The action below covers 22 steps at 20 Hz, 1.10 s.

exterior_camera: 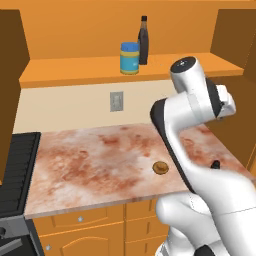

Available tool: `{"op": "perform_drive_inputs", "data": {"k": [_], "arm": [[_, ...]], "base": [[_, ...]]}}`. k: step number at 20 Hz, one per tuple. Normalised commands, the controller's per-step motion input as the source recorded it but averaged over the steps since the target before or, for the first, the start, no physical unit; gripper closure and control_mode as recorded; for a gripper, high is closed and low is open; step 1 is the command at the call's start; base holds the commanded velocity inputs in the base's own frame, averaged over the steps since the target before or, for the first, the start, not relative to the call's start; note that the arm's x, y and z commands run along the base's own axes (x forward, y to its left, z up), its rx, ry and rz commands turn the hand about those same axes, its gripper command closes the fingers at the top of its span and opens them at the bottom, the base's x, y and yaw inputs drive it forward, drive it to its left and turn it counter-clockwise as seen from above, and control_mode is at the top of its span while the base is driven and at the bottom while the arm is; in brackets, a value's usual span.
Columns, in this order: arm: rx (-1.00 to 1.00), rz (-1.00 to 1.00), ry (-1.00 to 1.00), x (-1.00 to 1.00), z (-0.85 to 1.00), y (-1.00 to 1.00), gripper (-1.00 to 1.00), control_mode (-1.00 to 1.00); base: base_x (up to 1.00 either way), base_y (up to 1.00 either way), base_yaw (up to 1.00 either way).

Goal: There are various items on the counter. Only move the condiments/shakers into the cabinet.

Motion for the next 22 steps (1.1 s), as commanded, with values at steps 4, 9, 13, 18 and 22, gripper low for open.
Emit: {"op": "perform_drive_inputs", "data": {"k": [4,9,13,18,22], "arm": [[0.22,-0.02,0.0,-0.04,-0.65,-0.6,-1.0,-1.0],[0.23,-0.07,-0.04,-0.09,-0.6,-0.68,-1.0,-1.0],[0.14,-0.01,-0.07,0.0,-0.35,-0.63,-1.0,-1.0],[0.06,0.02,-0.03,0.0,-0.25,-0.46,-1.0,-1.0],[0.0,0.08,0.0,0.0,-0.27,-0.15,-1.0,-1.0]], "base": [[0.0,0.0,0.0],[0.0,0.0,0.0],[0.0,0.0,0.0],[0.0,0.0,0.0],[0.0,0.0,0.0]]}}
